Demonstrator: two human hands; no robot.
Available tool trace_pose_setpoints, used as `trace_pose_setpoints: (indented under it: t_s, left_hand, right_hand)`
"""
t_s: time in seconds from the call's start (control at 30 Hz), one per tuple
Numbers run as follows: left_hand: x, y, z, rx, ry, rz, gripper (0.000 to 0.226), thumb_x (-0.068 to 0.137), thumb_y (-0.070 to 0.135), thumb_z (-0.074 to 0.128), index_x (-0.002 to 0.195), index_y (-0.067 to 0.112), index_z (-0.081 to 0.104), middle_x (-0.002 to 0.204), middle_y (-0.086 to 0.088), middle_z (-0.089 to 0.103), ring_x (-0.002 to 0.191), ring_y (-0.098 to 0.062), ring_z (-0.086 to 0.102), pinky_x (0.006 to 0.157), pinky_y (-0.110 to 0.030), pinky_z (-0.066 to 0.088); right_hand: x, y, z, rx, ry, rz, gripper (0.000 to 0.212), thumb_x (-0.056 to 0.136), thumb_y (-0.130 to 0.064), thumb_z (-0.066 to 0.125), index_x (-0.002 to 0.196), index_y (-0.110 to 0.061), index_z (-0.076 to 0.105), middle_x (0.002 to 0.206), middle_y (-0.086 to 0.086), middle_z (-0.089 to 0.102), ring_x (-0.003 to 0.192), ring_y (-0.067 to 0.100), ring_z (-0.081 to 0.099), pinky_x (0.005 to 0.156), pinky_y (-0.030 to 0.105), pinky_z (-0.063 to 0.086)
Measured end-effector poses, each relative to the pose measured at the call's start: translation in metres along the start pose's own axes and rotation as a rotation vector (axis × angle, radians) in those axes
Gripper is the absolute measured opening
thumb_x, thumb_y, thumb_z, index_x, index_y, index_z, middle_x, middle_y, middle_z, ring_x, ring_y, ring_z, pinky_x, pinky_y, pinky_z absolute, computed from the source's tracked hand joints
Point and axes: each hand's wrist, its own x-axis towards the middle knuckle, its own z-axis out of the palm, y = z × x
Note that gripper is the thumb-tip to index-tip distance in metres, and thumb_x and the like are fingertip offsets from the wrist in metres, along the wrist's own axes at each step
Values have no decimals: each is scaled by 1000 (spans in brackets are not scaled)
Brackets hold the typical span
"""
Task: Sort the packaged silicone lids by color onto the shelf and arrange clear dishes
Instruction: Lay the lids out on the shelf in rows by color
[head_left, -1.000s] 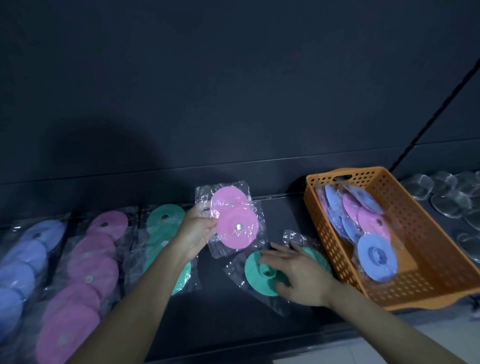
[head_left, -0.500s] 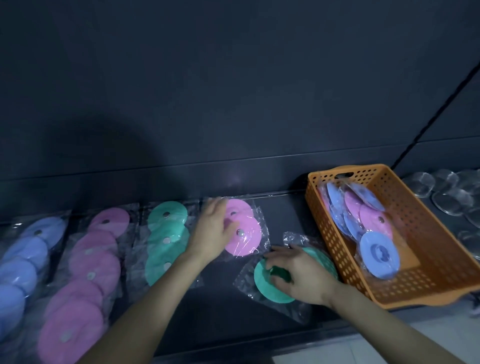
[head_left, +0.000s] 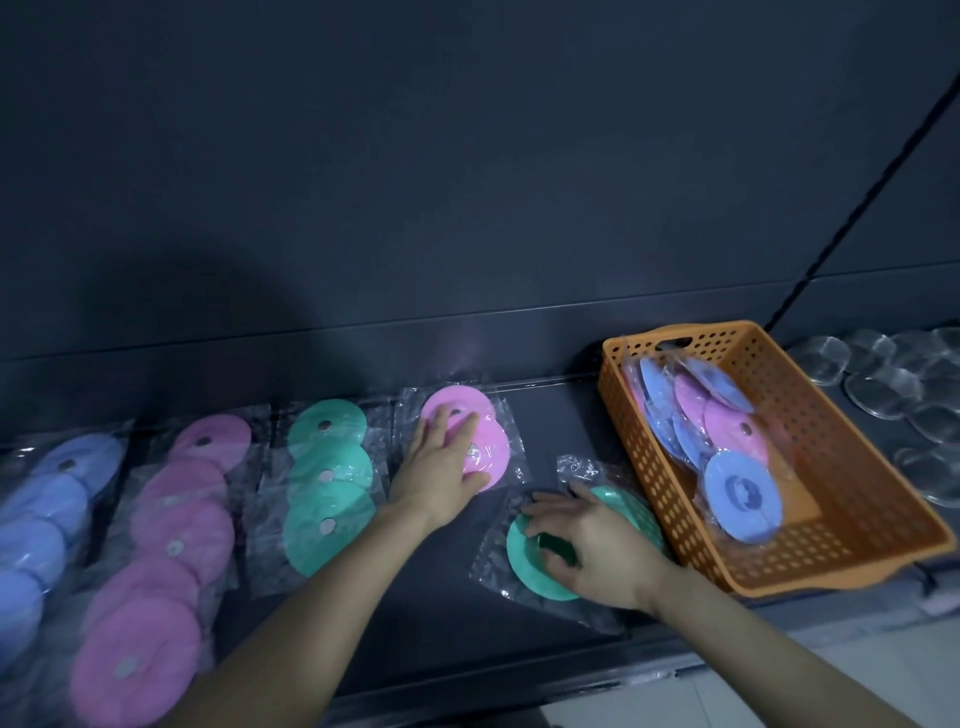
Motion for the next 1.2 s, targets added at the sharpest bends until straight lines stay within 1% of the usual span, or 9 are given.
trace_pose_setpoints:
  t_s: [0.17,0.27,0.37,0.57,0.63,0.7,0.83,1.0,1.2]
  left_hand:
    - [-5,4,-1,11,64,42,71,92,40,53,150,26,16,160,-1,-6,147,-23,-10,119,-37,10]
    - [-22,13,-6,-49,147,223,50,92,36,54,138,15,46,154,-4,29,145,-19,18,117,-32,20]
    - [-46,24,-7,-139,8,395,35,91,34,58,122,17,61,136,2,54,128,-11,44,110,-30,33]
    - [-70,22,12,9,-299,441,88,74,42,75,147,34,26,153,23,13,141,6,6,115,-16,8]
    - [-73,19,16,25,-239,443,80,80,28,70,147,33,27,153,21,16,141,5,9,115,-15,9]
    - [-75,19,18,-35,-119,454,59,85,20,63,140,28,43,150,12,34,139,0,26,115,-17,18]
    - [-80,20,13,-241,50,417,14,86,18,67,98,17,73,109,7,70,107,-5,61,99,-22,43]
    - [-87,15,5,-587,236,153,12,90,20,62,79,17,64,72,12,66,68,-4,57,70,-28,45]
    - [-89,19,1,-970,230,-113,16,96,15,51,85,4,56,81,-6,62,70,-13,59,61,-27,55]
  right_hand:
    - [-10,-2,-7,-16,86,45,49,87,-47,38,122,-21,62,137,-2,53,135,12,38,116,32,15]
    - [-19,0,-13,-20,198,167,39,88,-29,51,122,-13,62,135,6,55,133,23,41,114,30,21]
    - [-28,4,-13,-43,212,262,39,83,-9,59,122,-5,60,133,17,53,130,33,44,110,25,21]
    - [-44,3,-2,-8,104,363,63,91,-38,54,145,-13,32,157,8,17,145,25,11,116,26,10]
    - [-45,0,-4,17,94,358,68,89,-41,56,146,-14,30,157,6,15,145,23,9,117,26,10]
    - [-45,-1,-8,52,65,346,71,88,-44,58,146,-14,29,158,5,13,145,20,12,114,20,9]
    - [-46,-2,-13,125,75,376,67,90,-39,58,145,-10,33,157,6,16,143,18,21,110,14,11]
    - [-47,-3,-13,162,244,445,47,93,-19,55,135,-2,45,144,16,42,133,26,38,107,18,22]
    - [-49,-5,-4,49,77,461,82,82,-47,65,145,-11,27,157,11,11,144,25,16,114,25,16]
